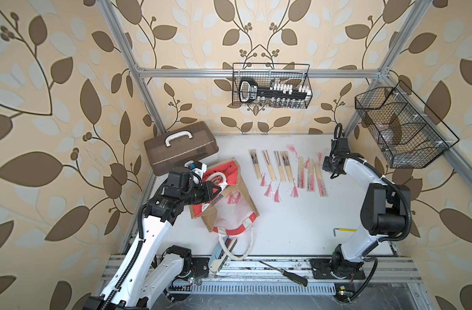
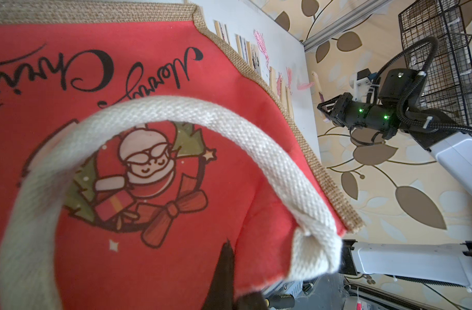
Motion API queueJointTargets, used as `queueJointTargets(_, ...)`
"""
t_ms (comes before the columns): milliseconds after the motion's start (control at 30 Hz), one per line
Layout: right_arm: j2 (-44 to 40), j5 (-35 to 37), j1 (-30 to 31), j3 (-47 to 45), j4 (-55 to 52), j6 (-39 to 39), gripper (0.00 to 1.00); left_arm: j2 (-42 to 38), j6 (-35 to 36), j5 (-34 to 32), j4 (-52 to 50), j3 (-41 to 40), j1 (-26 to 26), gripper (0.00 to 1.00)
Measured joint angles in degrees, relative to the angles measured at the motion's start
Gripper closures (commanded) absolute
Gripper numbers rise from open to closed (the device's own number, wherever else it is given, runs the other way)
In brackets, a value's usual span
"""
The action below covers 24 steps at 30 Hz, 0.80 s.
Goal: Take out the folding fans from the tote bags
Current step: Place the folding fan at the center of the board.
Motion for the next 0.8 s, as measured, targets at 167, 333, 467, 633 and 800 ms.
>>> queueJointTargets(167,2.05,-0.20,0.07,-1.49,-0.11,-2.97,0.76,0.00,0.07,0.00,-0.11,0.00,0.00,1.00)
queueJointTargets(333,2.43,-0.22,0.07,-1.90,0.72,-7.21,0.76,-0.63,0.20,0.00,-0.50,0.00,0.00,1.00)
queueJointTargets(467,2.21,-0.59,0.35,-6.88,4.59,-11.23,0.75,-1.20,0.20,0.02,-0.81,0.00,0.00,1.00)
queueJointTargets(633,2.21,-0.39,0.39,-9.70,5.07,-13.79,0.75,-1.18,0.20,0.07,-1.03,0.00,0.00,1.00)
queueJointTargets(800,2.19,-0.37,-1.42,-9.70,5.09,-15.08,0.75,-1.18,0.20,0.09,-1.07,0.00,0.00,1.00)
